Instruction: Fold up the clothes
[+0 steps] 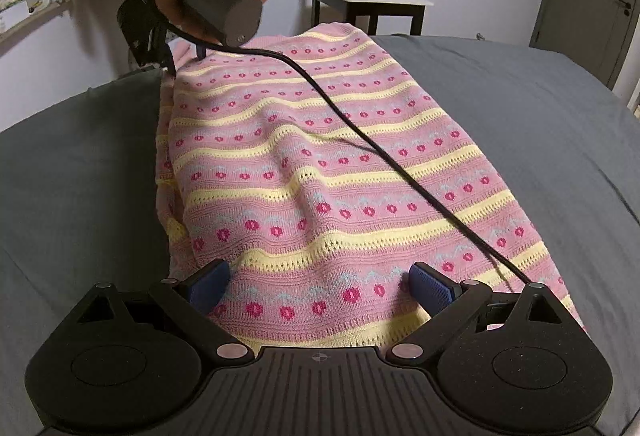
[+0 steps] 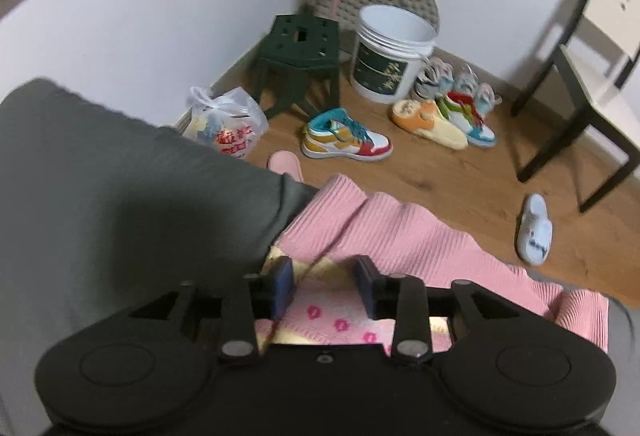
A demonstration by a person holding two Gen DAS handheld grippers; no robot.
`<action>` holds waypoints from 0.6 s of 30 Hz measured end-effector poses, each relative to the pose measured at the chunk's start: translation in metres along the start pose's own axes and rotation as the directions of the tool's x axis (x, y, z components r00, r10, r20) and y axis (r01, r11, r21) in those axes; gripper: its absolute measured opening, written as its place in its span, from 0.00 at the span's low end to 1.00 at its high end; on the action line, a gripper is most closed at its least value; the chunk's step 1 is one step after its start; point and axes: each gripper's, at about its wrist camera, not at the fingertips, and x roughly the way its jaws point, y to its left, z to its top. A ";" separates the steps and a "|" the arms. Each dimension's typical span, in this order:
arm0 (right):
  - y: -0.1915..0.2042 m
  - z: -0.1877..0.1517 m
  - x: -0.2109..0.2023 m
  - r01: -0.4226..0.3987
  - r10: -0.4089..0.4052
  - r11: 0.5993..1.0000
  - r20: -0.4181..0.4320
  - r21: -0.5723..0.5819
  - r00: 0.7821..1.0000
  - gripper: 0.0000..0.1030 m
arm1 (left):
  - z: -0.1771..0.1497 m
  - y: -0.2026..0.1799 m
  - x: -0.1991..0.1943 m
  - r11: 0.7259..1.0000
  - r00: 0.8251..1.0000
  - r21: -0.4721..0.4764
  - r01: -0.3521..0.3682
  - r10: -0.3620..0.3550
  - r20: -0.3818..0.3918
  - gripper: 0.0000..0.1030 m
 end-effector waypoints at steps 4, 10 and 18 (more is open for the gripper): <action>-0.013 0.000 -0.006 0.014 -0.015 0.999 0.030 0.033 0.999 0.05 | 0.000 0.000 0.001 1.000 1.000 0.001 0.001 -0.001 -0.003 0.94; -0.046 0.010 -0.033 -0.112 0.098 0.979 0.088 0.170 0.991 0.05 | 0.000 -0.002 0.001 1.000 1.000 0.021 -0.005 0.006 -0.016 0.94; -0.016 0.022 -0.025 -0.129 0.117 0.982 0.096 0.136 0.988 0.05 | -0.002 -0.004 -0.006 0.998 1.000 0.060 0.000 0.002 -0.031 0.94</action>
